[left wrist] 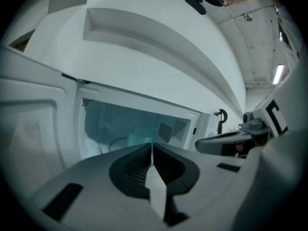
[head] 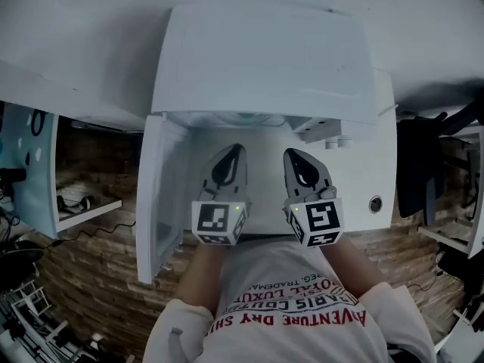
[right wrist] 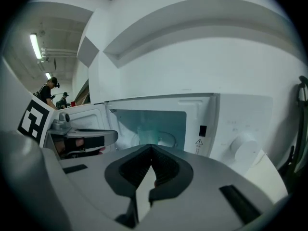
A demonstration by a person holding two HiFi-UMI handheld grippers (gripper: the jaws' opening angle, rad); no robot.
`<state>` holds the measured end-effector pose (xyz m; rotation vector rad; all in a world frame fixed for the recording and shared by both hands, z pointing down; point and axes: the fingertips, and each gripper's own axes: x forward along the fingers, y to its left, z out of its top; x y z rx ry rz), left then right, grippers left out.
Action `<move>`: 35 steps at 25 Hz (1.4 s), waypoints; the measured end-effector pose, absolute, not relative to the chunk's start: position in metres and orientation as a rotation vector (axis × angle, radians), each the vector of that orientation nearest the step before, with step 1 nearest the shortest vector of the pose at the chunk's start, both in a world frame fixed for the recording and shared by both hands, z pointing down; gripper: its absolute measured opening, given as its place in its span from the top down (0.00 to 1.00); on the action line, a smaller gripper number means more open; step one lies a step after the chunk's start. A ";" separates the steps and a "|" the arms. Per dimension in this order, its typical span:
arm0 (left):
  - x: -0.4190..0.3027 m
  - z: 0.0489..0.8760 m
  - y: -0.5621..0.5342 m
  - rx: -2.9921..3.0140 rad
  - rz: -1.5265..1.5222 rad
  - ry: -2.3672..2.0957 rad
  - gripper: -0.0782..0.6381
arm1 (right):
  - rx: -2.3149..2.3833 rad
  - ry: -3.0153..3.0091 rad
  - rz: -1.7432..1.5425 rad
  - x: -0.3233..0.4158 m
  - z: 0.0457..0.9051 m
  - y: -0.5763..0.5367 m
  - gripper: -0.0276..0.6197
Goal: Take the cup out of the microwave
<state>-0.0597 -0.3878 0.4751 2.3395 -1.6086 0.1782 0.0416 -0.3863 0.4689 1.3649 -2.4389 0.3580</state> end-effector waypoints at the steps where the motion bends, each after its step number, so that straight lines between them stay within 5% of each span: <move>1: -0.062 0.480 -0.392 2.329 0.172 -1.620 0.88 | 1.352 -2.437 0.366 0.040 0.474 -0.389 0.94; 4: -0.067 0.491 -0.409 2.317 0.135 -1.637 0.87 | 1.322 -2.433 0.375 0.036 0.486 -0.398 0.94; 7: -0.063 0.501 -0.423 2.332 0.126 -1.599 0.67 | 1.300 -2.427 0.388 0.034 0.493 -0.402 0.94; 15: -0.062 0.522 -0.463 2.333 0.152 -1.616 0.37 | 1.274 -2.422 0.381 0.026 0.498 -0.403 0.94; 35: -0.044 0.551 -0.515 2.392 0.447 -1.582 0.33 | 1.276 -2.386 0.420 0.030 0.516 -0.415 0.94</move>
